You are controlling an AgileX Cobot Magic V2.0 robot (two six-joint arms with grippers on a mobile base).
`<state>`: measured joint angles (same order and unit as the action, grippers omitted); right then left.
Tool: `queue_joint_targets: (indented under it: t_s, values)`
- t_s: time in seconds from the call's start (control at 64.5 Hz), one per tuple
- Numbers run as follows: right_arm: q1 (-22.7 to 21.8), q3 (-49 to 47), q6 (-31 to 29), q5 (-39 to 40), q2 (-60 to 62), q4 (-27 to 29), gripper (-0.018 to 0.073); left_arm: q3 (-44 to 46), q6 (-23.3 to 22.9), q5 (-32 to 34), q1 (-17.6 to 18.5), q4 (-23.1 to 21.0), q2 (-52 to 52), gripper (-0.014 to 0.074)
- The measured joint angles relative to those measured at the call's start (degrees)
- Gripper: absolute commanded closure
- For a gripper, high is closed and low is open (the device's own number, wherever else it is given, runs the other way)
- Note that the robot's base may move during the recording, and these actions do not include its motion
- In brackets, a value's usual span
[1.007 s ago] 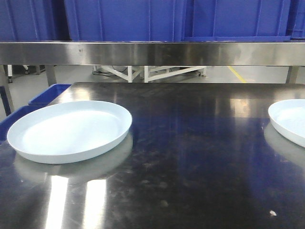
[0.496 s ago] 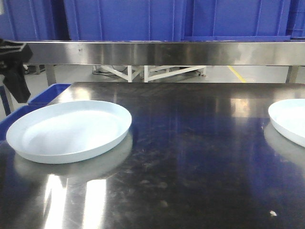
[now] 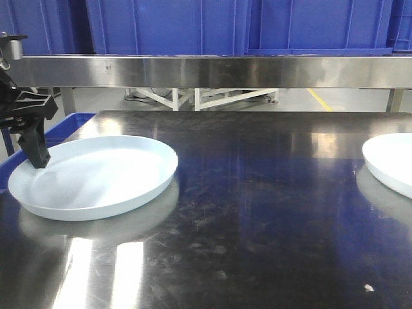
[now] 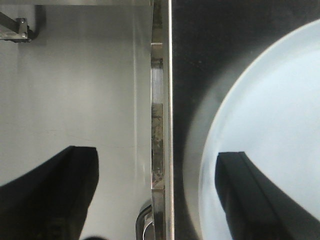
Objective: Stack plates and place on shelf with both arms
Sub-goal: 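Lower the left gripper and grasp the rim of the nearer white plate, then lift the white plate with the left gripper and set it down mid-table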
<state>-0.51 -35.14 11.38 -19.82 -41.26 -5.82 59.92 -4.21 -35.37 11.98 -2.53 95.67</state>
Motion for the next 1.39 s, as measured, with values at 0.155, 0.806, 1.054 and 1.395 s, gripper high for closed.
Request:
queue_joint_targets:
  t_s: [0.155, 0.806, 1.054, 1.395]
  values:
    - [0.00, 0.00, 0.00, 0.00, 0.00, 0.00, 0.0011, 0.10, 0.00, 0.73, 0.00, 0.00, 0.08, 0.0050]
    - [0.00, 0.00, 0.00, 0.00, 0.00, 0.04, 0.0113, 0.66, -0.13, 1.19, 0.12, -1.15, 2.55, 0.0488]
    - [0.00, 0.00, 0.00, 0.00, 0.00, 0.04, 0.0202, 4.29, -0.13, -1.65, 2.78, -0.71, -0.57, 0.0501]
    - [0.00, 0.00, -0.02, 0.00, 0.00, 0.04, 0.0202, 16.26, -0.13, -4.18, 13.80, -1.21, -3.12, 0.0500]
